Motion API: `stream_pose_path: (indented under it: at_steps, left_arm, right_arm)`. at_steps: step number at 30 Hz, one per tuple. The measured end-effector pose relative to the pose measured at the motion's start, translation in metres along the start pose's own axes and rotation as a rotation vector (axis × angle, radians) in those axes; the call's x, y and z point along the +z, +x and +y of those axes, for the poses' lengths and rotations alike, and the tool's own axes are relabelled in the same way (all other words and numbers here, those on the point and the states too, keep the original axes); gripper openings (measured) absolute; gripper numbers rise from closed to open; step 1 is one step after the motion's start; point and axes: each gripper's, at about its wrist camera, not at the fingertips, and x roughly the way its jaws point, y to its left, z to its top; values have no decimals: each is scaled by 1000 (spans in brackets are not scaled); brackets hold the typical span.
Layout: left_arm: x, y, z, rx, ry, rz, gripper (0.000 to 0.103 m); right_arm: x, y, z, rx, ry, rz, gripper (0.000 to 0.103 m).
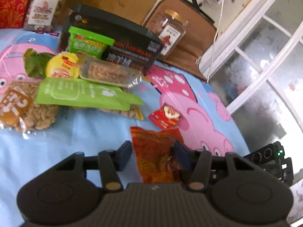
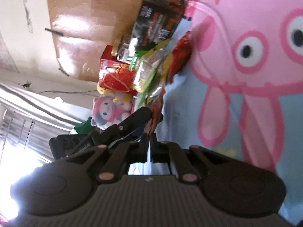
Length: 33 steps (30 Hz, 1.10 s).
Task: Organize snacks
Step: 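Grasp the red spicy packet with the left gripper and lift it over the black box, then open the left gripper to drop the red packet into the black box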
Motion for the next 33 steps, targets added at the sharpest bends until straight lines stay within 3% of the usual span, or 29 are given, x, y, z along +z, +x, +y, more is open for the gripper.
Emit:
stream_pose_path:
  at_steps: [5, 10, 14, 20, 22, 24, 29, 33]
  left_arm:
    - [26, -34, -5, -16, 23, -103, 46]
    - [87, -43, -21, 39, 120, -217, 46]
    - [143, -20, -23, 107, 185, -274, 48]
    - [185, 31, -5, 251, 154, -236, 51]
    - [183, 31, 2, 279, 141, -236, 51]
    - [177, 19, 9, 260, 117, -247, 52]
    - [145, -38, 20, 196, 95, -341, 58]
    - [107, -72, 47, 169, 3, -373, 58]
  right_arm:
    - [14, 14, 35, 12, -123, -1, 5]
    - [55, 41, 88, -5, -296, -63, 5]
    - [103, 72, 106, -54, -362, -143, 5]
    - [146, 123, 105, -256, -459, -226, 10]
    - [145, 133, 109, -377, -543, -272, 17]
    - [141, 129, 109, -467, -608, -327, 41]
    - [119, 97, 110, -372, -613, -361, 41]
    - [109, 116, 111, -315, -570, -214, 41]
